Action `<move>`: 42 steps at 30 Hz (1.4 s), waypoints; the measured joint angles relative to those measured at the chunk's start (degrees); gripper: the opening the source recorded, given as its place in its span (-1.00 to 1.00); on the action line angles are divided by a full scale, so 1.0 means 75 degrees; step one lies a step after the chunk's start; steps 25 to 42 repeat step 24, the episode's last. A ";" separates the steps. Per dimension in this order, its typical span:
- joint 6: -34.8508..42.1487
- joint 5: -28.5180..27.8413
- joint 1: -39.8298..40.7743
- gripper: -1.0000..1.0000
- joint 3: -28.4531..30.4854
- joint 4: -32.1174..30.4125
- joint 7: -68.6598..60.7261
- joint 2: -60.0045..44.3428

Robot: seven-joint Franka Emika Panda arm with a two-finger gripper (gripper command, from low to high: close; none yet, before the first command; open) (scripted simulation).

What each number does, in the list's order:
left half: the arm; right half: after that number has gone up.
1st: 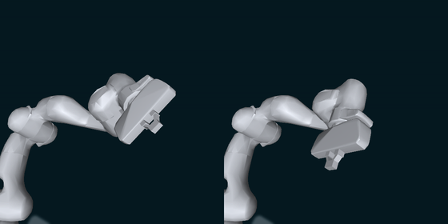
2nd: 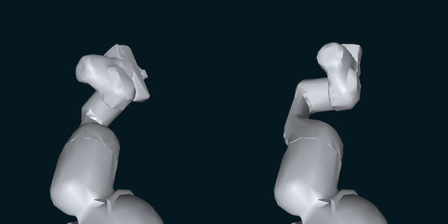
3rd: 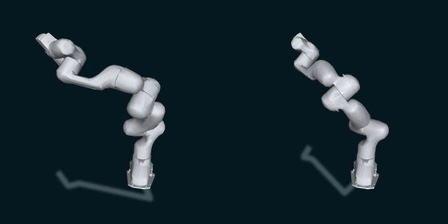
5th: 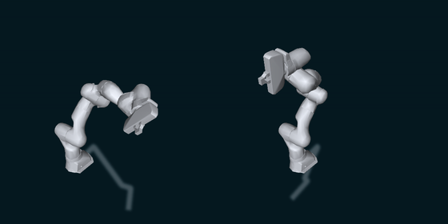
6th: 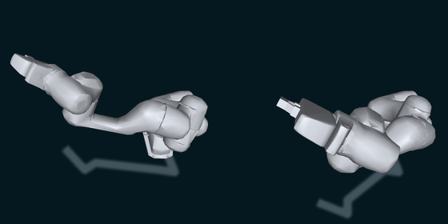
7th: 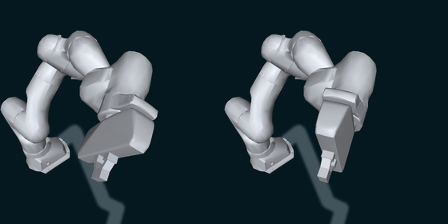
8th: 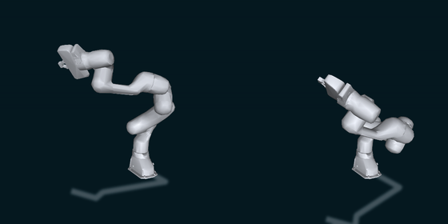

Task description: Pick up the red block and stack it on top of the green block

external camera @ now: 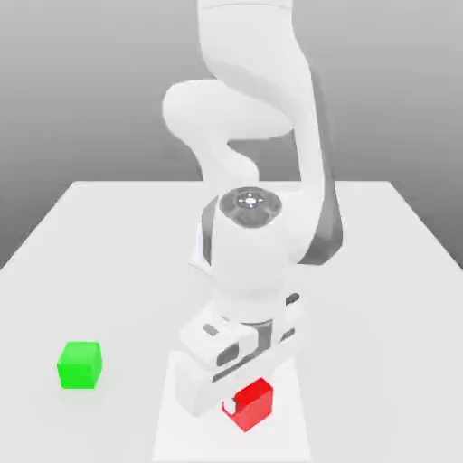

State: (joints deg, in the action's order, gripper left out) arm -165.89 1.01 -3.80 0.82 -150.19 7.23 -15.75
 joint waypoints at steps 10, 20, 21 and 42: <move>0.1498 -0.0196 0.1522 -1.00 0.1046 -0.0318 0.1255 0.1807; 0.0839 0.0349 0.3537 -1.00 0.1363 -0.0408 0.2232 0.1229; 0.0588 0.0509 0.3588 1.00 0.1253 -0.0395 0.2120 0.0959; 0.0588 0.0509 0.3588 1.00 0.1253 -0.0395 0.2120 0.0959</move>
